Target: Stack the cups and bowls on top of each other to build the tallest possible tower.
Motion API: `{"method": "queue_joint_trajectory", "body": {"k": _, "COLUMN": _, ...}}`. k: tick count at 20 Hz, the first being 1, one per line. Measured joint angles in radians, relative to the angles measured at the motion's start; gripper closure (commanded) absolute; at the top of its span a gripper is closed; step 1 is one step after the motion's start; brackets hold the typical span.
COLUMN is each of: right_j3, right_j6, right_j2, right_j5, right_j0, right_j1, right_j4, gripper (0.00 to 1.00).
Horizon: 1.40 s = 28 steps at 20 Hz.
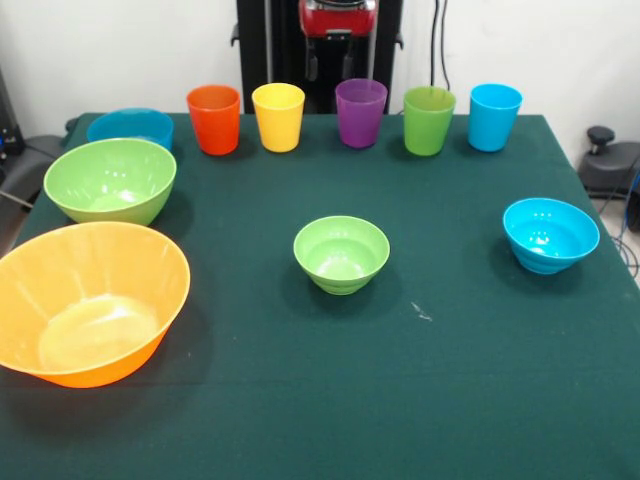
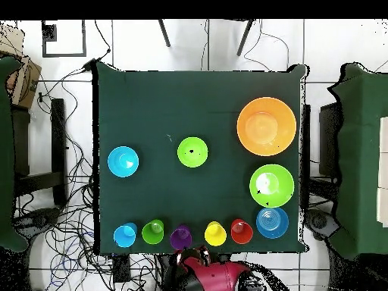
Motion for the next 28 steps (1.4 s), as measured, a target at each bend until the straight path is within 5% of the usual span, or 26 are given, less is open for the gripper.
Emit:
{"method": "queue_joint_trajectory", "body": {"k": 11, "right_j3": 0.000, "right_j6": 0.000, "right_j2": -0.025, "right_j5": -0.052, "right_j0": 0.106, "right_j1": 0.049, "right_j4": 0.000, "gripper": 0.00}}
{"method": "queue_joint_trajectory", "body": {"k": 28, "right_j3": -0.002, "right_j6": 0.000, "right_j2": -0.086, "right_j5": -0.118, "right_j0": 0.117, "right_j1": 0.141, "right_j4": 0.001, "gripper": 0.00}}
